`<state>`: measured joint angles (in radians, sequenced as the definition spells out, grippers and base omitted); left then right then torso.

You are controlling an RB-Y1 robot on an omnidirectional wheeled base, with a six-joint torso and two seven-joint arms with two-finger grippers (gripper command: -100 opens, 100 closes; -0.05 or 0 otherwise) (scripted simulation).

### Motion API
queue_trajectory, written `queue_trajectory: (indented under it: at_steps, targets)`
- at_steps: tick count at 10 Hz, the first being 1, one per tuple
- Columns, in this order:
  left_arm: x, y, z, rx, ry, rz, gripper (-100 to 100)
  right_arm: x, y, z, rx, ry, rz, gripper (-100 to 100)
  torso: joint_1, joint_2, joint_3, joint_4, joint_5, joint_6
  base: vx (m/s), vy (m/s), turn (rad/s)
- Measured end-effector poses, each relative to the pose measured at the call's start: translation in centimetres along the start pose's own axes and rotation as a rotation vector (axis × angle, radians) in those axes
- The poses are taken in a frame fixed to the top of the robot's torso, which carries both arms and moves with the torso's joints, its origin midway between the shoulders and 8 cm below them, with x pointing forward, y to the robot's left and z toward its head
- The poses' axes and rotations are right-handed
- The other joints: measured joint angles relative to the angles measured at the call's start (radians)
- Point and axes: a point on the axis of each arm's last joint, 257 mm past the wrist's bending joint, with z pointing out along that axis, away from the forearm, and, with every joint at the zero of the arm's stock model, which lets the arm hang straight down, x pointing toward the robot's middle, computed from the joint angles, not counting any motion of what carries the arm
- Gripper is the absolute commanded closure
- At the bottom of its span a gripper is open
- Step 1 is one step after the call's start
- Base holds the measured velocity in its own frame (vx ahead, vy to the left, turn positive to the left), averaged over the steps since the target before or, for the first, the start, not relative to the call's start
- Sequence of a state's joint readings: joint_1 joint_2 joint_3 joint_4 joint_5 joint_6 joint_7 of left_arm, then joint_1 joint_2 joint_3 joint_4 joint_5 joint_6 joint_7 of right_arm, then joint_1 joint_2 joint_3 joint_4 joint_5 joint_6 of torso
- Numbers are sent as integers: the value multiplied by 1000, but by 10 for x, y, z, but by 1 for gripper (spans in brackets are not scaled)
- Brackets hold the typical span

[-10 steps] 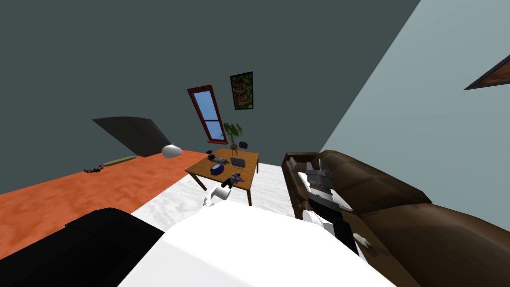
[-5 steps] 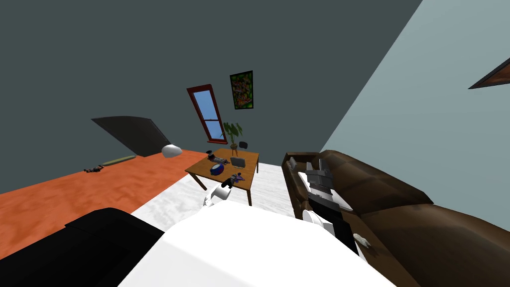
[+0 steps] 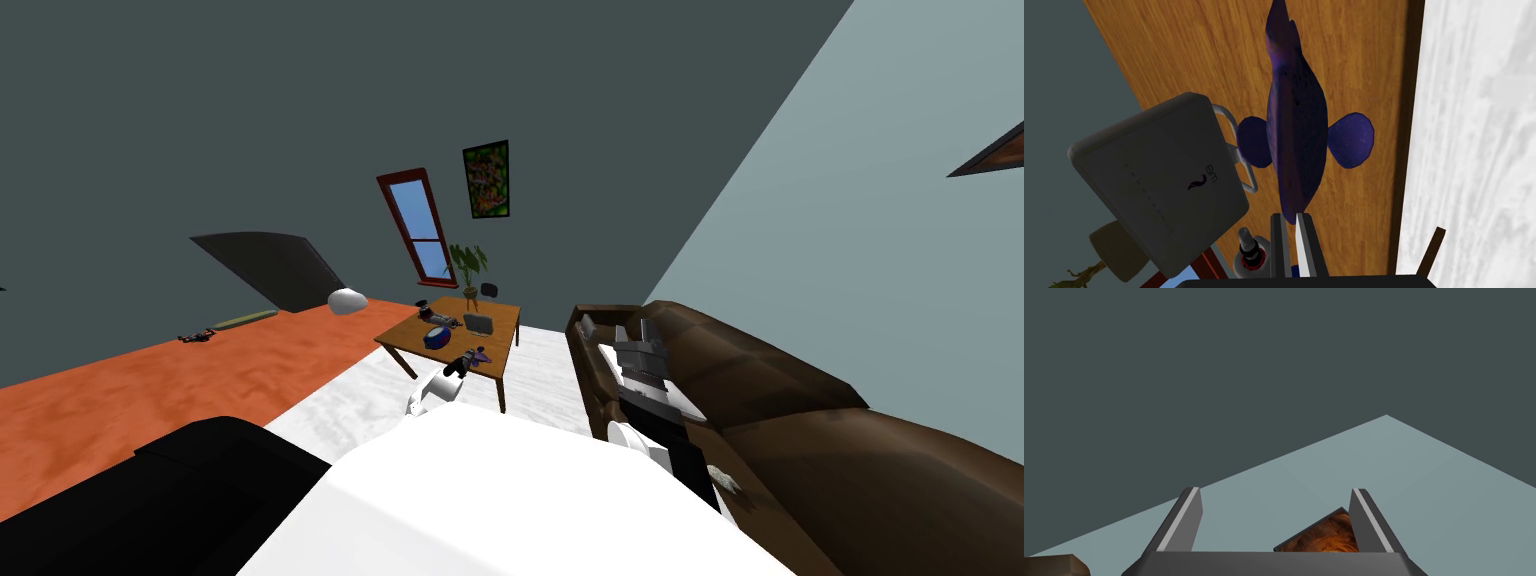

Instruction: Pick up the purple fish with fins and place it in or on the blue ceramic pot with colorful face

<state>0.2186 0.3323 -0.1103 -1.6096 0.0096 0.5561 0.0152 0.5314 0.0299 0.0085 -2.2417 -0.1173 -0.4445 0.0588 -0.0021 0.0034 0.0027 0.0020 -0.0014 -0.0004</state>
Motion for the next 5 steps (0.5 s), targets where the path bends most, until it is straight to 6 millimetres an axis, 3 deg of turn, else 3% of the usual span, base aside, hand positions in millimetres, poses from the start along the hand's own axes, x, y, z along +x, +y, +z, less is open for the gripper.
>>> queue_trajectory:
  at_steps: [1, 5]
  targets:
    - [0, 0, 0, -1, 0, 0, 100, 0, 0, 0, 0, 0, 0, 0, 0, -1, -1, 0, 0, 0, -5, 47, -74]
    - [-28, -7, -7, -22, -37, -11, 100, 0, 0, 0, 0, 0, 0, 0, 6, -2, 0, 1, 0, 0, 7, 77, -53]
